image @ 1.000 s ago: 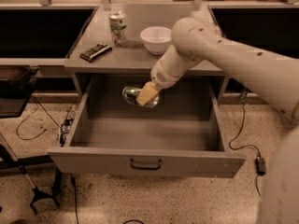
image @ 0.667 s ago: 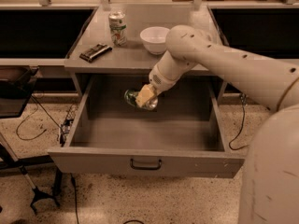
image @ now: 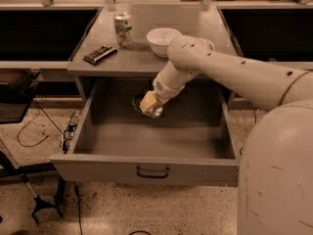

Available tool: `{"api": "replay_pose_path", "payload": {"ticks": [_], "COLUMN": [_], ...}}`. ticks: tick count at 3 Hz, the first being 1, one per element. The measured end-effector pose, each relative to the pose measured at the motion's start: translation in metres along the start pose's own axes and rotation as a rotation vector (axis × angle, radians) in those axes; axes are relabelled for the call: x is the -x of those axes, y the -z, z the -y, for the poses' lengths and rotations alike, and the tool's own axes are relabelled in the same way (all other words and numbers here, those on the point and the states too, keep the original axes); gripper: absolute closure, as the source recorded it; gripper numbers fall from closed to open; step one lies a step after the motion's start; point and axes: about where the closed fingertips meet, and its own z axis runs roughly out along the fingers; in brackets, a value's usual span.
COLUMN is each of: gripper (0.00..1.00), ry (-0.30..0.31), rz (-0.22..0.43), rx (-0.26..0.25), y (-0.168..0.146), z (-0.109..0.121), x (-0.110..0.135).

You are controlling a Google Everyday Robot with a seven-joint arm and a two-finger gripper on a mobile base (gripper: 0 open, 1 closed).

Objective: Place green can into top drawer

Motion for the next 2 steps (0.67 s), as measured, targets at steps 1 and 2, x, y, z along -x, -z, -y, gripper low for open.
{"api": "replay_pose_path", "payload": {"ticks": [1, 2], "gripper": [1.00, 0.83], "ry": [-0.028, -0.043], "rz": [-0.009, -0.015], "rx": [-0.004, -0.006], "y": [-0.0075, -0.0091], "z": [0.0019, 0.0036], "x": [-0.0045, -0.0096]}}
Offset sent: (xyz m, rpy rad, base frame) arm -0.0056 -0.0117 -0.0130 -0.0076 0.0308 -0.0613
